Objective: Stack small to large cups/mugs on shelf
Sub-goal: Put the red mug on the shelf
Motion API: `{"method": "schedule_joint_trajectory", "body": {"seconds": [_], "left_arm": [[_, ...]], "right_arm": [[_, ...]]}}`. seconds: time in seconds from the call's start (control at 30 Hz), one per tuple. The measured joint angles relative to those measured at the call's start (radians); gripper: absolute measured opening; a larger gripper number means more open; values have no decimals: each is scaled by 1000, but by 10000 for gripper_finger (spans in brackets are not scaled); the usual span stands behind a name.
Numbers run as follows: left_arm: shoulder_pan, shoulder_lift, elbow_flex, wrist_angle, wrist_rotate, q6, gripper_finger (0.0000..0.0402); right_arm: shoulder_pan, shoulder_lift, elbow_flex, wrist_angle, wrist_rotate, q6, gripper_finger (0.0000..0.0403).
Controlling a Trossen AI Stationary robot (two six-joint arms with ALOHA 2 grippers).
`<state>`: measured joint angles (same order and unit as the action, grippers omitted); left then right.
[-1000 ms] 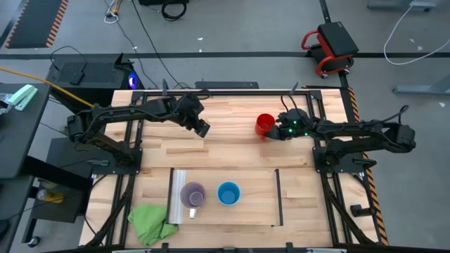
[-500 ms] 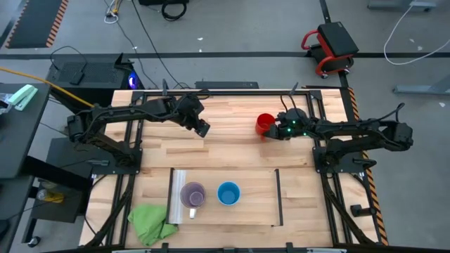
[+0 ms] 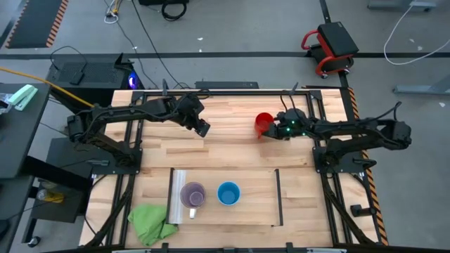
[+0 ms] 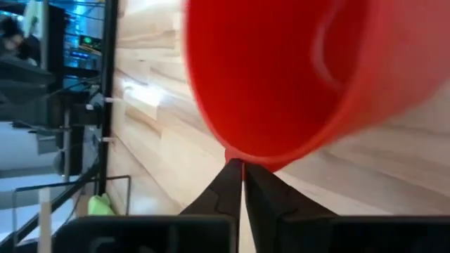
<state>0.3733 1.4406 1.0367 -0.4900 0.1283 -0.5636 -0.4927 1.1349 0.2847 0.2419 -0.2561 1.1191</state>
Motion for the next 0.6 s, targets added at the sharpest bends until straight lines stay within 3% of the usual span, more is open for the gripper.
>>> {"method": "schedule_joint_trajectory", "body": {"seconds": [0.6], "left_arm": [[0,0,0,1,0,0,105]], "right_arm": [[32,-27,0,3,8,-12,56]]}}
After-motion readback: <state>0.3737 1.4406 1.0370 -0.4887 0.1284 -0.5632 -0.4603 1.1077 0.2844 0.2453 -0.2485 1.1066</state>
